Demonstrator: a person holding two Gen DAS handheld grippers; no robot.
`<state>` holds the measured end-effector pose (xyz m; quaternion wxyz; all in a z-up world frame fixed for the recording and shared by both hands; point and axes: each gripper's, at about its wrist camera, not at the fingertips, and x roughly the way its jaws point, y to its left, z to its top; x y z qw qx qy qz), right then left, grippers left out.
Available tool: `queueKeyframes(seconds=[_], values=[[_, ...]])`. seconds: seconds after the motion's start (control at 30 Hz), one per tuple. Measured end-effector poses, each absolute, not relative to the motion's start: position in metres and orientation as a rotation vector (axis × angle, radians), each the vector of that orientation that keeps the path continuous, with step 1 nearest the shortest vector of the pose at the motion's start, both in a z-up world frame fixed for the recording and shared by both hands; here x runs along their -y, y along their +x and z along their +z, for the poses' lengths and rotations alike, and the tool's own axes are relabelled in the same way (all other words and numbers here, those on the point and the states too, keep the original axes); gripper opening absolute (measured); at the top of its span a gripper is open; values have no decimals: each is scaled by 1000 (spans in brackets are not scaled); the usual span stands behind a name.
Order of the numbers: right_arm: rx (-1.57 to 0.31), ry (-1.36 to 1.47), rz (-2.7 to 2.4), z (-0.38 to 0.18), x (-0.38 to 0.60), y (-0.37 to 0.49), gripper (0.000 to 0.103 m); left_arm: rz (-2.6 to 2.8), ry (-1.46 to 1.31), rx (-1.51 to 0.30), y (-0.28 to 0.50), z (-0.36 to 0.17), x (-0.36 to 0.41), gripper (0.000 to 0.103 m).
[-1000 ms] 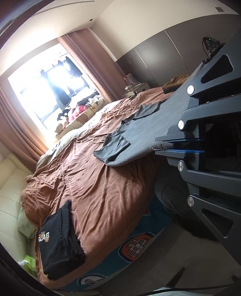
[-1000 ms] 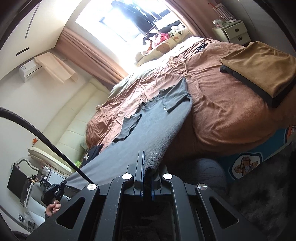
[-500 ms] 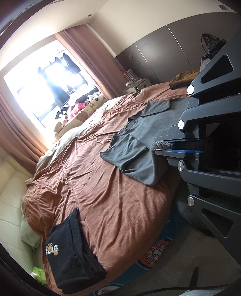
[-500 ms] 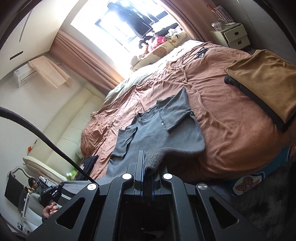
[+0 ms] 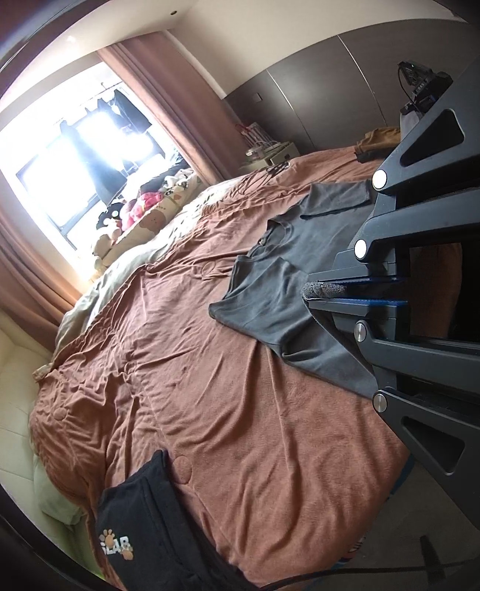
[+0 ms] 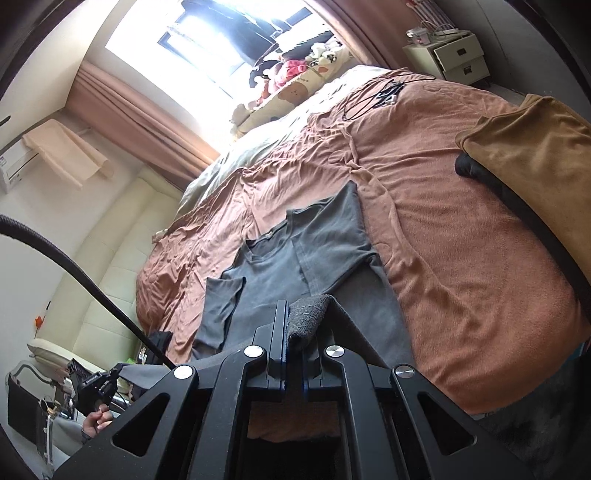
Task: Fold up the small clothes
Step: 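Lift the hem with both tools and fold it over toward the collar, then open both tools, release the hem and move to the folded edge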
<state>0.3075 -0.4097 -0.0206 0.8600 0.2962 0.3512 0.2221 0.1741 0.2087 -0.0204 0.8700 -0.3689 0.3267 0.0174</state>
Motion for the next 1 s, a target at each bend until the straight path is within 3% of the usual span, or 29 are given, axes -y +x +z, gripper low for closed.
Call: queueKeyframes(seconds=[0.53,1.0], values=[[-878,614,409,-56,372,440,2,123,-761,-811,291,-81,-224,6],[-935,556,330,-88,341,502,3,191,-751,-899,351,-131,-235,7]])
